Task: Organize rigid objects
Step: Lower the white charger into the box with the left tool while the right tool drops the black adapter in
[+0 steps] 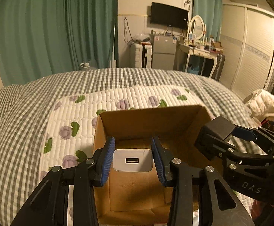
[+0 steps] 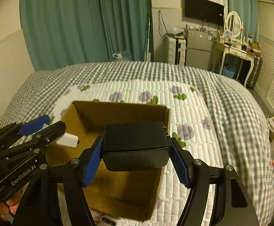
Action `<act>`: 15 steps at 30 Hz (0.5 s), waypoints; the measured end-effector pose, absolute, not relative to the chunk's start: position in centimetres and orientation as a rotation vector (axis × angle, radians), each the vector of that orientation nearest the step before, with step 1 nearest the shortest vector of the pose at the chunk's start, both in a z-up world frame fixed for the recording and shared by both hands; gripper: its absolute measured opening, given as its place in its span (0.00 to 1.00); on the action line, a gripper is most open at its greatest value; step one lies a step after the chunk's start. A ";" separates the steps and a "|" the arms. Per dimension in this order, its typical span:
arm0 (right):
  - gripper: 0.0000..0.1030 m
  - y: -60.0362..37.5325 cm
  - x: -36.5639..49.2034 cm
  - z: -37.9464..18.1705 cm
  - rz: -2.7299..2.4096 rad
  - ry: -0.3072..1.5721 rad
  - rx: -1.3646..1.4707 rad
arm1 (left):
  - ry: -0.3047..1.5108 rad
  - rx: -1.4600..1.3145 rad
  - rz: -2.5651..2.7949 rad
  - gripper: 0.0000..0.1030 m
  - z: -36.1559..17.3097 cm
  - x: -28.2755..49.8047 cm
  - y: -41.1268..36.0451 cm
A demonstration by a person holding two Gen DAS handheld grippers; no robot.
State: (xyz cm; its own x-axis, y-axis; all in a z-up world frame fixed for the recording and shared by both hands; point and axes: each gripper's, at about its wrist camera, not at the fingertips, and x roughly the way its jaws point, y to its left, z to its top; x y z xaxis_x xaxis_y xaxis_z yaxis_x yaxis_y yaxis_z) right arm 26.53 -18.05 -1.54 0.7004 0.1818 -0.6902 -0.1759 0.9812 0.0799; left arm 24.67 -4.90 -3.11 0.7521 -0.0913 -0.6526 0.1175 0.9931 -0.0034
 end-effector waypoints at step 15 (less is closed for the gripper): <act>0.79 -19.2 27.4 -2.9 0.228 0.757 0.125 | 0.728 0.055 -0.115 0.55 -3.5 24.2 -4.9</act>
